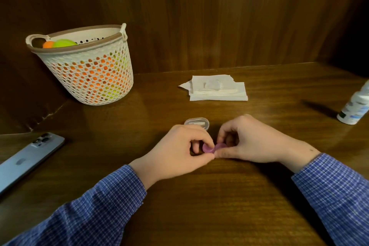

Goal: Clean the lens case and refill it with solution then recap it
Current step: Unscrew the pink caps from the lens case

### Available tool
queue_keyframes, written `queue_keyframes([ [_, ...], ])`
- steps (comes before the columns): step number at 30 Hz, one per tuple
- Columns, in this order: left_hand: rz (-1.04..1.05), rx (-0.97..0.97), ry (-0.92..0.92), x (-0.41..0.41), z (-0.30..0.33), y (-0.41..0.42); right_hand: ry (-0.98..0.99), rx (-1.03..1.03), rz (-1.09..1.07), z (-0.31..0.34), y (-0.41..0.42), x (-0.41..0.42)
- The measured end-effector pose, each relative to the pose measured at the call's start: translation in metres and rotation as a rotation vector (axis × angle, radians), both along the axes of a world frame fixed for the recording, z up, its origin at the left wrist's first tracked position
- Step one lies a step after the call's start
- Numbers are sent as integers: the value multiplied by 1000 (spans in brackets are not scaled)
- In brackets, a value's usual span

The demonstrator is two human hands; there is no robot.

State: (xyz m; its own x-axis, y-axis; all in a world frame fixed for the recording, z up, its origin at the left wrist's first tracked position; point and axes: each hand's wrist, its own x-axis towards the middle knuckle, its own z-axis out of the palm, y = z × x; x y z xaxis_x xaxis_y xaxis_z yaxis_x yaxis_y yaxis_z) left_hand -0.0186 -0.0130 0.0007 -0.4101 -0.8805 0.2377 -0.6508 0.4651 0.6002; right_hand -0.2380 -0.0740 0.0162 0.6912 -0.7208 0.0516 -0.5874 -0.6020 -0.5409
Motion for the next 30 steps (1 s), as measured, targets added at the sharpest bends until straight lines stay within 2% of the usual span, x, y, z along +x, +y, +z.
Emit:
queue_keyframes([
  [11, 188, 53, 87, 6, 0, 1, -53, -85, -91, -16, 0, 13],
  [17, 165, -13, 14, 7, 0, -2, -63, -40, 15, -12, -4, 14],
  [30, 102, 6, 24, 7, 2, -3, -31, 50, 199, -6, -28, 15],
])
